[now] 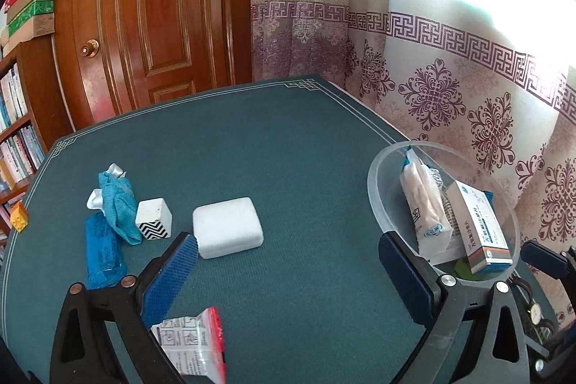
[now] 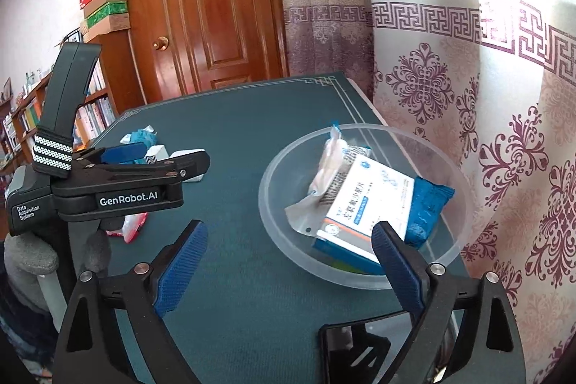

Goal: Organize objects
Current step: 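Approach the red-white packet with the right gripper while the left approaches the orange block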

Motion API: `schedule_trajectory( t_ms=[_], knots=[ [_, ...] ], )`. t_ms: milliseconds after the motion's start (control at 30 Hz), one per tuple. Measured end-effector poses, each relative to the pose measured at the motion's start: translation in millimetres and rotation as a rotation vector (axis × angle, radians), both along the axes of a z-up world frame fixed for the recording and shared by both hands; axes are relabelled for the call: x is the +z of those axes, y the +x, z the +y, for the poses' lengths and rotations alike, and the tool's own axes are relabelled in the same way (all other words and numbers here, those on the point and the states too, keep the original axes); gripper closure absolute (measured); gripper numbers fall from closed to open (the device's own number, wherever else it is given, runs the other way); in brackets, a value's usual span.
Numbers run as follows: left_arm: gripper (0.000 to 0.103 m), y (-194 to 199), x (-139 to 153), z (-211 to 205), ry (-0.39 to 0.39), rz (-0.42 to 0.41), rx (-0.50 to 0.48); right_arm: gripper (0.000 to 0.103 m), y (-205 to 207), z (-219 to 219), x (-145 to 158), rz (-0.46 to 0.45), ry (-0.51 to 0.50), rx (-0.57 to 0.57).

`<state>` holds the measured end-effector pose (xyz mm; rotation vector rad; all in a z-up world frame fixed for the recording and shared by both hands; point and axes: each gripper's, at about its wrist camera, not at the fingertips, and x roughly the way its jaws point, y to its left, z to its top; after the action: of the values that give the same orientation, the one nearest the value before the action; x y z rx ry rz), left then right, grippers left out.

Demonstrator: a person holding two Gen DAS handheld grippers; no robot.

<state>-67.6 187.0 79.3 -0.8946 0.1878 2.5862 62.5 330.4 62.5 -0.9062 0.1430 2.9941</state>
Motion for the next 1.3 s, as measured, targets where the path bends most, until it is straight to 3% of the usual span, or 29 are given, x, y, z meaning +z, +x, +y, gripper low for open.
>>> schedule_trajectory(
  t_ms=[433, 833, 1067, 1300],
  knots=[
    [0.001, -15.7, -8.9, -91.6, -0.004, -0.022, 0.185, 0.006, -17.6, -89.9, -30.6, -0.123, 0.006, 0.212],
    [0.001, -36.3, -30.0, -176.2, -0.031, -0.074, 0.368, 0.006, -50.2, -124.3, -60.2, -0.274, -0.078, 0.246],
    [0.001, -48.6, -39.9, -222.4, -0.019, -0.127, 0.473, 0.006, -68.6, -144.5, -58.2, -0.278, -0.071, 0.253],
    [0.001, -54.2, -41.4, -250.8, -0.053, -0.125, 0.527, 0.002, -91.5, -169.1, -58.2, -0.284, -0.088, 0.284]
  ],
)
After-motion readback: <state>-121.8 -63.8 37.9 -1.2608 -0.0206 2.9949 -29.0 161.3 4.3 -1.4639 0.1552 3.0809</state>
